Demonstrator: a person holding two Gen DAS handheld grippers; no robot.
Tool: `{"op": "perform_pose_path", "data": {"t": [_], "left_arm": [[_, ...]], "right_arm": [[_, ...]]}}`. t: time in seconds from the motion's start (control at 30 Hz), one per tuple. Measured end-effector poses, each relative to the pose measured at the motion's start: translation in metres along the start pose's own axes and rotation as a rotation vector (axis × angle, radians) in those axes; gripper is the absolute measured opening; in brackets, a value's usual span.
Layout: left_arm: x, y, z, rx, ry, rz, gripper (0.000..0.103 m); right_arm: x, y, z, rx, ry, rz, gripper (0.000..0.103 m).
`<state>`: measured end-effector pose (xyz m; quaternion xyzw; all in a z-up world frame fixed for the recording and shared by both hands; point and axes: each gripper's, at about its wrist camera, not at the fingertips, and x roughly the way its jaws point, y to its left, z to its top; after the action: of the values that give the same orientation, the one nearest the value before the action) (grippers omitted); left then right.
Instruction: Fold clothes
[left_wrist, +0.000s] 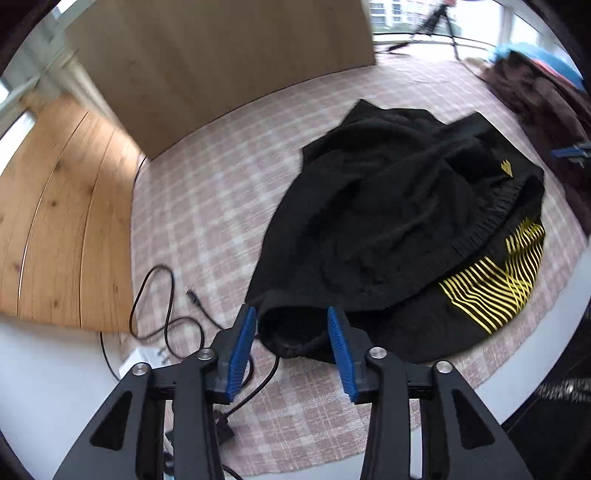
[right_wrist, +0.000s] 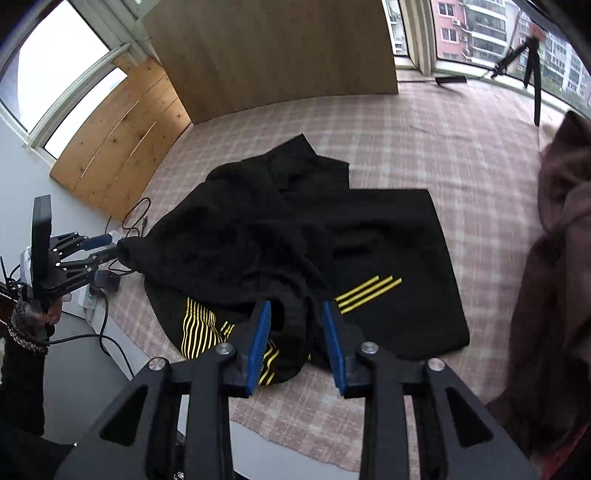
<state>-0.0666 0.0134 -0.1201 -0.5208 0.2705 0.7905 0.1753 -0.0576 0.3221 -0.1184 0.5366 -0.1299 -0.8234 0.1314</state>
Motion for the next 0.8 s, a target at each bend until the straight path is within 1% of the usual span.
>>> {"op": "perform_pose_path", "data": {"t": [0.07,0.17,0.27,0.37,0.4,0.47,0.5,0.53,0.57,0.67,0.73,0.8], "left_arm": [[0.007,-0.02,0.005,0.116,0.015,-0.028,0.042],[0.019,-0.045,0.01,0.236,0.023,-0.066,0.042],[0.038,-0.06,0.019,0.306,0.035,-0.1,0.042],[0.06,-0.07,0.03,0.356,0.075,-0.124,0.042],[0.066,-0.069,0.035,0.357,0.096,-0.134,0.041],[0.073,-0.061,0.048,0.309,0.134,-0.193,0.026],[0.071,-0.053,0.057,0.275,0.127,-0.2,0.014],[0.069,-0.044,0.066,0.239,0.116,-0.203,0.009],[0.066,-0.036,0.076,0.203,0.105,-0.206,0.009],[0.052,-0.007,0.103,0.11,0.036,-0.221,0.009],[0.049,0.006,0.118,0.08,0.008,-0.188,0.009],[0.052,0.015,0.129,0.073,0.003,-0.169,0.009]], "right_arm": [[0.003,-0.009,-0.009,0.049,0.004,-0.005,0.029],[0.003,-0.017,-0.017,0.101,0.003,-0.013,0.029],[0.003,-0.016,-0.019,0.112,-0.002,-0.024,0.029],[0.001,-0.012,-0.02,0.119,-0.002,-0.026,0.029],[0.0,-0.01,-0.021,0.117,-0.004,-0.03,0.029],[-0.003,-0.007,-0.023,0.112,-0.01,-0.034,0.029],[-0.005,-0.004,-0.024,0.108,-0.011,-0.032,0.029],[-0.005,-0.001,-0.025,0.105,-0.012,-0.028,0.029],[-0.005,0.003,-0.026,0.1,-0.013,-0.02,0.029],[0.0,0.023,-0.03,0.057,-0.008,0.026,0.029],[0.01,0.042,-0.029,0.006,0.007,0.065,0.029],[0.027,0.063,-0.026,-0.08,0.024,0.085,0.029]]}}
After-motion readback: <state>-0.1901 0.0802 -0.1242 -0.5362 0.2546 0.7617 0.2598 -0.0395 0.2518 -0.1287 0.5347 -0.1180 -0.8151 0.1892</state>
